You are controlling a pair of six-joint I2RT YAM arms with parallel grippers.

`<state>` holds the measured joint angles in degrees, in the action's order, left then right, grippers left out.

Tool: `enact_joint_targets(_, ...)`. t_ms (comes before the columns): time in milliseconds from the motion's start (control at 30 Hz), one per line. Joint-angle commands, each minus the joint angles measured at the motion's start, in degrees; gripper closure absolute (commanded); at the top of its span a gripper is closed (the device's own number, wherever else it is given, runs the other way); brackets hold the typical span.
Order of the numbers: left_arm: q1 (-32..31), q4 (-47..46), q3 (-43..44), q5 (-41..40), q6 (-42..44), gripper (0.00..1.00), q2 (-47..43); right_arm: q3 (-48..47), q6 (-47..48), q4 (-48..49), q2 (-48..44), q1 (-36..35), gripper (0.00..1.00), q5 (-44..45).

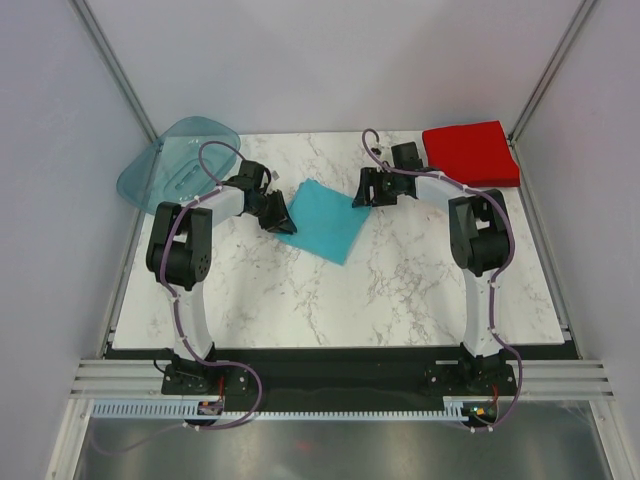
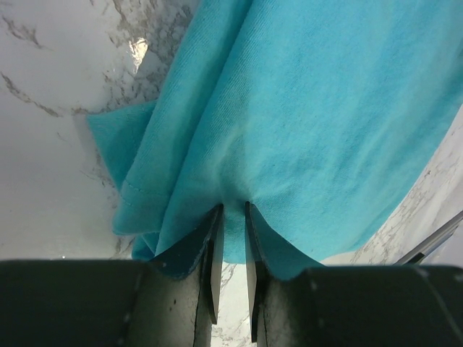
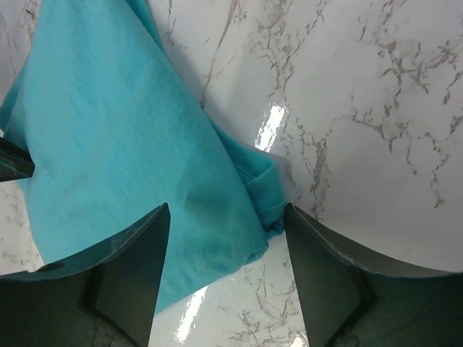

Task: Fold and stack the t-shirts
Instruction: Neatly place the folded tshirt to the corner

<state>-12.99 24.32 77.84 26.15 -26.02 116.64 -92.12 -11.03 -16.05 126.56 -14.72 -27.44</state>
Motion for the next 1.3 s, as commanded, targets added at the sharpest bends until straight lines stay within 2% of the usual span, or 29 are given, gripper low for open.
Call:
enact_joint_targets(0, -0.2, 0.0, 0.8, -0.4, 2.4, 0.74, 2.1, -0.3, 3.3, -6.6, 2.3, 0.0, 0.28, -0.5)
enact_joint_targets(233, -0.1, 0.1, -0.2, -0.5, 2.6, 0.74, 1.0, 0.9, 4.3, -7.0, 1.5, 0.1, 0.50, -1.2)
enact_joint_targets(333, -0.2, 0.0, -1.0, -0.7, 2.5, 0.74, 0.6, 1.0, 4.4, -7.0, 0.9, 0.4, 0.65, -1.7)
enact_joint_targets(433, -0.3, 0.0, -1.4, -0.1, 2.1, 0.74, 0.4, 0.7, 4.9, -6.6, 0.2, 0.7, 0.88, -2.7)
enact_joint_targets(500, -0.3, 0.1, -1.6, 0.5, 1.7, 0.74, 0.1, 0.4, 4.9, -6.5, -0.5, 0.7, 1.00, -1.7)
enact_joint_targets(633, -0.2, 0.1, -2.5, 2.3, 1.5, 0.74, -3.4, -0.1, 4.9, -6.4, -3.9, 0.7, 1.00, 2.0)
enact_joint_targets(900, -0.4, 0.3, -5.4, 6.6, 1.8, 0.67, -22.9, -3.6, 13.3, -14.4, -12.9, 0.6, 1.00, 15.1)
enact_joint_targets(967, -0.3, 0.2, -7.0, 8.1, 1.6, 0.67, -25.2, -4.5, 16.7, -16.2, -14.9, 0.6, 1.00, 17.1)
enact_joint_targets(1133, -2.1, 0.3, -11.1, 12.5, 2.8, 0.67, -29.6, -7.5, 23.8, -20.5, -18.5, 0.7, 1.00, 31.9)
enact_joint_targets(1267, -3.4, 0.1, -13.0, 13.1, 4.2, 0.67, -31.2, -8.5, 29.4, -21.7, -21.3, 0.7, 1.00, 39.2)
